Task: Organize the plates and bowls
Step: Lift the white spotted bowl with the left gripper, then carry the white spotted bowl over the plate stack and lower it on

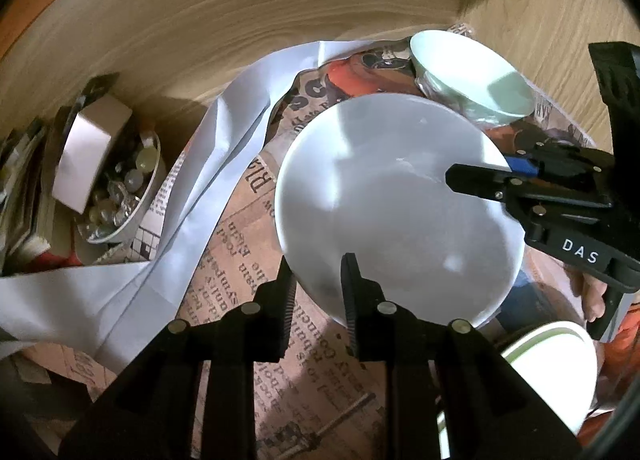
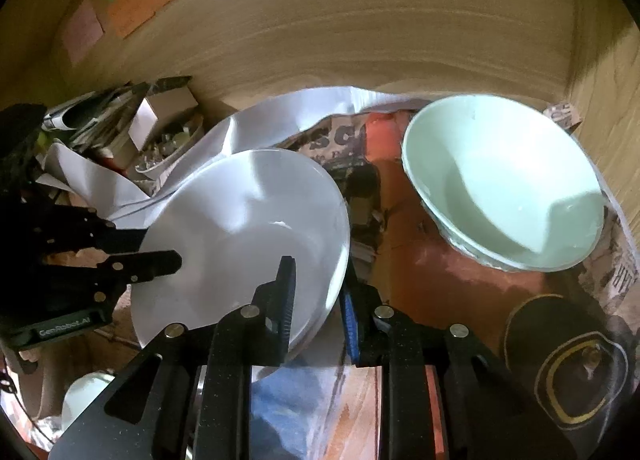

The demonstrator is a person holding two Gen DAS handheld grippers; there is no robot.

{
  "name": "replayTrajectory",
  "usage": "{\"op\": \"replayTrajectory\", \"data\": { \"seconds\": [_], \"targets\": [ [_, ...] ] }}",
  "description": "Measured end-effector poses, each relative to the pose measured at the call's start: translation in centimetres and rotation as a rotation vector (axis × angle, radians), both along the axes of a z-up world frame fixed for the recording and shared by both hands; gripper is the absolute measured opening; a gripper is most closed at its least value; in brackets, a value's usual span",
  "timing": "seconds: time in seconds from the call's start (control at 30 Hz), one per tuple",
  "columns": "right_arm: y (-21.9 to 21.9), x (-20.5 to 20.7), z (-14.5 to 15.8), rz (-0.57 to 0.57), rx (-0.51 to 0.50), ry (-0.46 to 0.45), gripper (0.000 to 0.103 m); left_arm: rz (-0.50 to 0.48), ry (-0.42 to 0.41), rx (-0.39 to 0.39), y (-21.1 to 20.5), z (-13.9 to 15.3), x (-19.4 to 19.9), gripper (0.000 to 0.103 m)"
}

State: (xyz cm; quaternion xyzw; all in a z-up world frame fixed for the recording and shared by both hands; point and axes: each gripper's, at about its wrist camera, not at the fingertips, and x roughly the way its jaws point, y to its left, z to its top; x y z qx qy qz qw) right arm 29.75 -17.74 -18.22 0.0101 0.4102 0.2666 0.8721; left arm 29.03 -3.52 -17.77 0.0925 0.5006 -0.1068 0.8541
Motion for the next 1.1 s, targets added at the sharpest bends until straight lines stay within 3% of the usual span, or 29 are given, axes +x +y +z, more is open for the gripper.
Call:
{"op": "replayTrajectory", "data": {
  "seconds": [0.53,1.1],
  "targets": [
    [1.0,-4.6,4.8,0.010,0.021,-0.137,0.019,0.050,-0.208,-0.075,2.7,6.0,-6.8,0.022],
    [3.3,-10.6,8.0,0.042,0.040,-0.247,0.019,0.101,-0.345,-0.121,5.2,8.4,-13.5,0.022]
  ]
}}
